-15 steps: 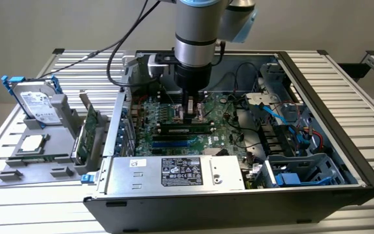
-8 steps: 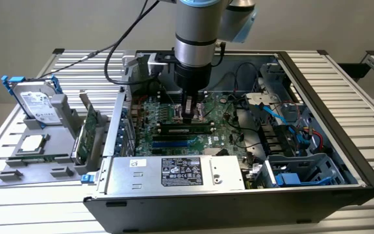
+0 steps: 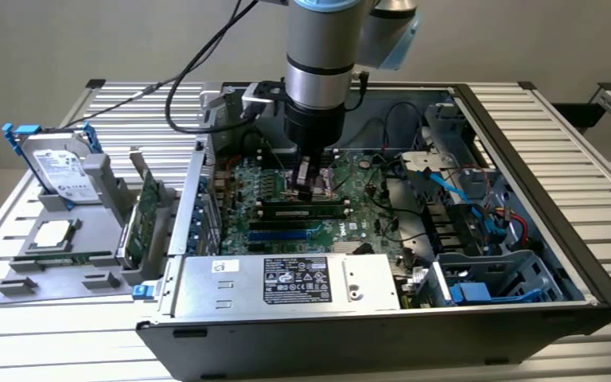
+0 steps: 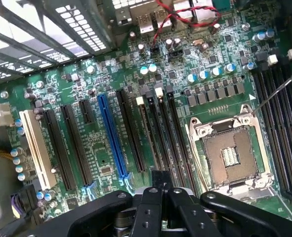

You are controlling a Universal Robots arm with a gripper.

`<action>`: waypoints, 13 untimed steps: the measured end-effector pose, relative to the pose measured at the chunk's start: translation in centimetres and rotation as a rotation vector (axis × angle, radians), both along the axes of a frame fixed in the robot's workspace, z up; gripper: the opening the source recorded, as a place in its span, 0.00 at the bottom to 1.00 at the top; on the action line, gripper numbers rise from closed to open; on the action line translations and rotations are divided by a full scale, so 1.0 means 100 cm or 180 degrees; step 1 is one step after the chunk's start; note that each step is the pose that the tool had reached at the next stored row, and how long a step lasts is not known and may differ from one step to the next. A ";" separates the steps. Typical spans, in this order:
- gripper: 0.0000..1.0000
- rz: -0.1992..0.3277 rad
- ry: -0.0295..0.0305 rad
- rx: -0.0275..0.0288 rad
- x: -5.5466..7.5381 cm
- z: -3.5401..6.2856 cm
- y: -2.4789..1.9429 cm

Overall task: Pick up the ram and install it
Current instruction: 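Press down the ram until it locks into place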

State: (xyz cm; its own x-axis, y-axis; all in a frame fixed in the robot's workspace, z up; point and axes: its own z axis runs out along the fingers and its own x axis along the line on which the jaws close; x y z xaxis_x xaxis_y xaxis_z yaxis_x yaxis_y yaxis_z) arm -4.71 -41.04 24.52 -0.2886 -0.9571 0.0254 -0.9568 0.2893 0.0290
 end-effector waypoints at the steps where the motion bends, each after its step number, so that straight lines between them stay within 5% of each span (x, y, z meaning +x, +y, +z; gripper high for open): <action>1: 0.11 -0.0045 0.0000 0.0000 0.000 0.0000 0.0000; 13: 0.11 -0.0591 0.0000 0.0003 0.000 0.0000 0.0000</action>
